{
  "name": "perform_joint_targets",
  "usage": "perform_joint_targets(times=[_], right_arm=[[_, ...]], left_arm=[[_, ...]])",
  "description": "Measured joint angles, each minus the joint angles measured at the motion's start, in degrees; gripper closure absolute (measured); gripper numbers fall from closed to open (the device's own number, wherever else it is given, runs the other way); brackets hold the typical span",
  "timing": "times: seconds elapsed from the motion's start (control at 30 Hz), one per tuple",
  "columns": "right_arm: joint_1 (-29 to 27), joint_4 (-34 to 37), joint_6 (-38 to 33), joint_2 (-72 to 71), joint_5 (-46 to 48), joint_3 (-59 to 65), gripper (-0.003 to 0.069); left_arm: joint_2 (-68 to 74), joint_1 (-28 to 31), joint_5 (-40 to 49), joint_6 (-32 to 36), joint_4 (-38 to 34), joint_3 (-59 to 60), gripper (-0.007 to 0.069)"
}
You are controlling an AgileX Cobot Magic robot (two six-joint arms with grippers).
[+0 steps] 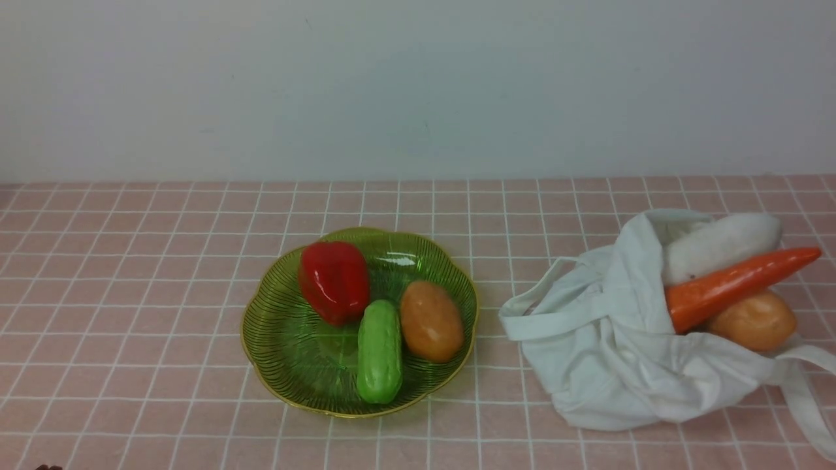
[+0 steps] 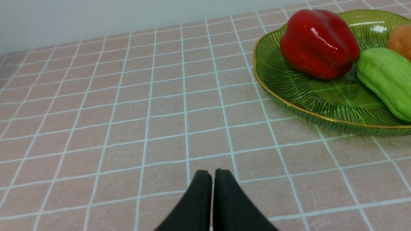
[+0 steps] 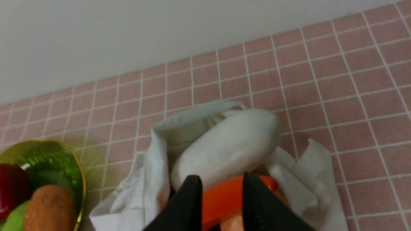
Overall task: Take vegetables from bag on pink coffee tablecloth place on plate.
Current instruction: 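Reach into the cloth bag and grasp a vegetable inside it with the right gripper, then take the carrot out of the cloth bag and place it on the plate with the right gripper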
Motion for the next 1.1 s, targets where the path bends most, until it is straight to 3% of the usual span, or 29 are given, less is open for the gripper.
perform_joint_targets(times=[0.07,0.1,0.17,0.3,0.57,0.63,0.7,0.8,0.87,1.1], right_arm=[[0.0,-0.9,0.0,3.5,-0.2,0.0,0.0354],[0.0,-1.0,0.0,3.5,-0.2,0.0,0.0354],[0.0,-1.4,0.2,6.5,-1.5,0.0,0.0251],[0.0,-1.5,1.9,11.3,-3.5,-0.1,0.0136],[0.0,-1.4,2.2,18.1,-5.6,-0.2,0.0111],[0.0,-0.3,2.2,19.0,-6.3,-0.2,0.0147],[0.0,1.2,2.1,19.0,-6.4,-0.3,0.0235],[0.0,3.3,1.1,19.0,-5.9,-0.4,0.044],[0.0,4.1,0.4,19.0,-5.4,-0.4,0.0536],[0.0,4.5,-0.4,15.5,-4.6,-0.4,0.0536]], left_arm=[[0.0,0.0,0.0,0.0,0.0,0.0,0.0629],[0.0,0.0,0.0,0.0,0.0,0.0,0.0629],[0.0,0.0,0.0,0.0,0.0,0.0,0.0629],[0.0,0.0,0.0,0.0,0.0,0.0,0.0629],[0.0,0.0,0.0,0.0,0.0,0.0,0.0629],[0.0,0.0,0.0,0.0,0.0,0.0,0.0629],[0.0,0.0,0.0,0.0,0.0,0.0,0.0629],[0.0,0.0,0.0,0.0,0.0,0.0,0.0629],[0.0,0.0,0.0,0.0,0.0,0.0,0.0629],[0.0,0.0,0.0,0.0,0.0,0.0,0.0629]])
